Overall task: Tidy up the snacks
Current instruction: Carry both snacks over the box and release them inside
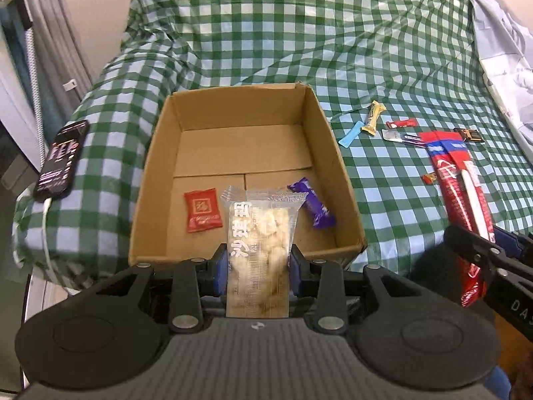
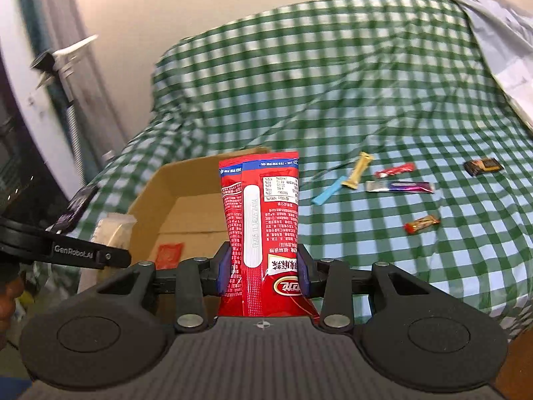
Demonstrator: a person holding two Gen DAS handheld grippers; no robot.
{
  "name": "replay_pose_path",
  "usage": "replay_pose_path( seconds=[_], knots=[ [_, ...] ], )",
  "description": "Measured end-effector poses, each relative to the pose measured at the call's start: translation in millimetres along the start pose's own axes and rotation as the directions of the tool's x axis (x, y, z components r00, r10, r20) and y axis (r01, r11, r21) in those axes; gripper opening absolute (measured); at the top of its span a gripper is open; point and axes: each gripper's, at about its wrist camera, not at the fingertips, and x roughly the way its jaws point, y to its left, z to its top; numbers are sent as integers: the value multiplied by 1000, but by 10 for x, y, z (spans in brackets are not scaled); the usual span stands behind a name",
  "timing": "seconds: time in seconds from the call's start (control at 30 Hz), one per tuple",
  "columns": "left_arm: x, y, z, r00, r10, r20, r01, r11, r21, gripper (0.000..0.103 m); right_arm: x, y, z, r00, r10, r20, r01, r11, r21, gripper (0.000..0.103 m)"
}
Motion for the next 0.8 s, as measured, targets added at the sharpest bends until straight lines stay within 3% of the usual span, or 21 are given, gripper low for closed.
replay_pose_path(
  seconds=[0.27, 0.8],
  knots=[
    [-199, 197, -252, 999, -31, 16, 31, 999, -21, 40, -162, 315, -66, 1000, 11, 9, -10, 995, -95, 40],
    [-43, 257, -225, 999, -44, -5, 44, 998, -36, 40, -42, 414, -64, 999, -12, -31, 8, 992, -127, 40]
  ],
)
